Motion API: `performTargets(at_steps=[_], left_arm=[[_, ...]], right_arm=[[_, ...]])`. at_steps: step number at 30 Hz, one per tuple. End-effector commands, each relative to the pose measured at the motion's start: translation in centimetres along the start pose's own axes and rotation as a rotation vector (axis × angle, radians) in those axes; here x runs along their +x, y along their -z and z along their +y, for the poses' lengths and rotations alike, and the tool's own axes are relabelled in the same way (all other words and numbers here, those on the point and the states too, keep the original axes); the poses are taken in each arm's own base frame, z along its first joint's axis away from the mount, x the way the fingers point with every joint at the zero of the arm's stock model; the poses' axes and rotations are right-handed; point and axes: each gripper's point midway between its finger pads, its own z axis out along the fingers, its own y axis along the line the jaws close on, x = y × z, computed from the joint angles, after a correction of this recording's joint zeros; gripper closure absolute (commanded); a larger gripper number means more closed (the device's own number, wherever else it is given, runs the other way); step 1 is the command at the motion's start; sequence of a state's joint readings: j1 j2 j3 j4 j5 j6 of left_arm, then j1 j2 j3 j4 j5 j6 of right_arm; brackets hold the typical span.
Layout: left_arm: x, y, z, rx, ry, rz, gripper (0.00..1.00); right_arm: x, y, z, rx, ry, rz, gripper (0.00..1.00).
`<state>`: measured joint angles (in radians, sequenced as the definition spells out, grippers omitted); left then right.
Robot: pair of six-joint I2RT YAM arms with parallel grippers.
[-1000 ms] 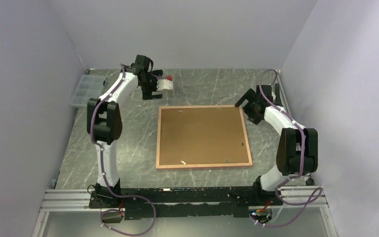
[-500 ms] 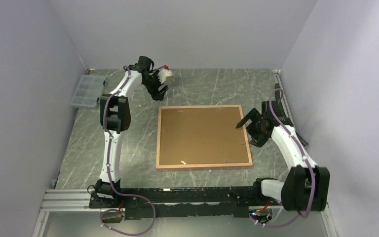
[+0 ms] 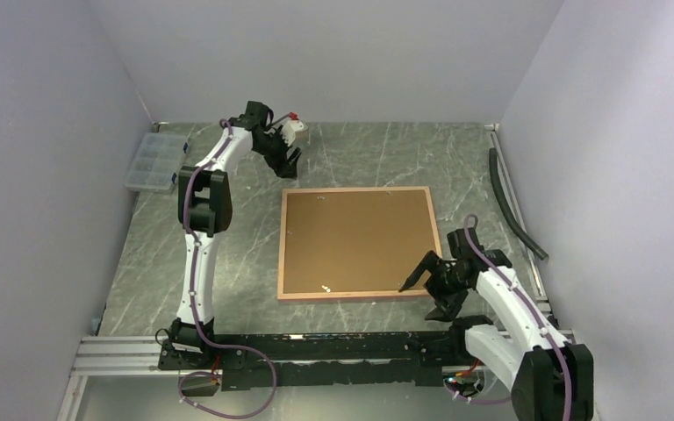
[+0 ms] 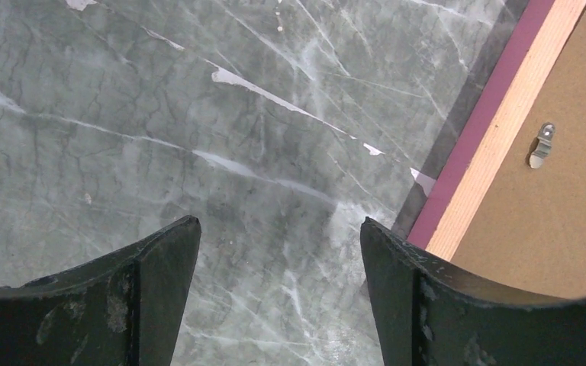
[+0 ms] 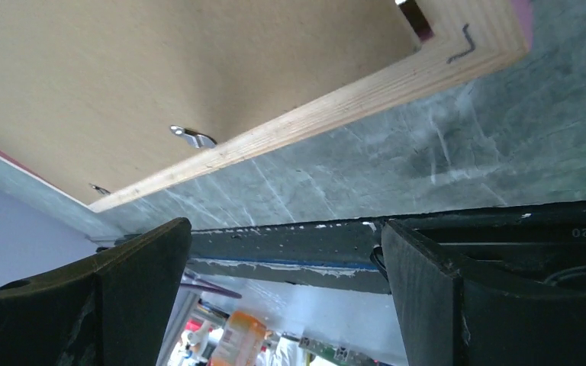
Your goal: Put the photo into the frame
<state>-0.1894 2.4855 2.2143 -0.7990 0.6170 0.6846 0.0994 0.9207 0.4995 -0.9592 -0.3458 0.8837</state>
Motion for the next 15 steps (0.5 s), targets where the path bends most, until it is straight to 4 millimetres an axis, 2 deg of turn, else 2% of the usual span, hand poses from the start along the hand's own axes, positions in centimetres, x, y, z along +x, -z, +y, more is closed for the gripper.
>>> performTargets(at_steps=[1, 7, 12, 15], left_arm=[[-1.0, -0.5, -1.4, 0.049, 0.003, -0.032, 0.19], [0.7, -1.4, -3.1, 0.077, -0.03, 0.031, 0.22], [2.6, -0.9, -3.8, 0.113, -0.023, 0.085, 0.27], [3.8, -0.1, -4.6, 0.142, -0.012, 0.121, 0.34]], right_arm=[[0.0, -1.0, 1.0, -0.046, -0.032, 0.001, 0.0], [-4.2, -2.3, 3.2, -0.082, -0.013, -0.135, 0.0], [-7.5, -2.5, 5.7, -0.095, 0.014, -0.207, 0.0], [-9.1, -2.6, 7.0, -0.105, 0.033, -0.238, 0.0]])
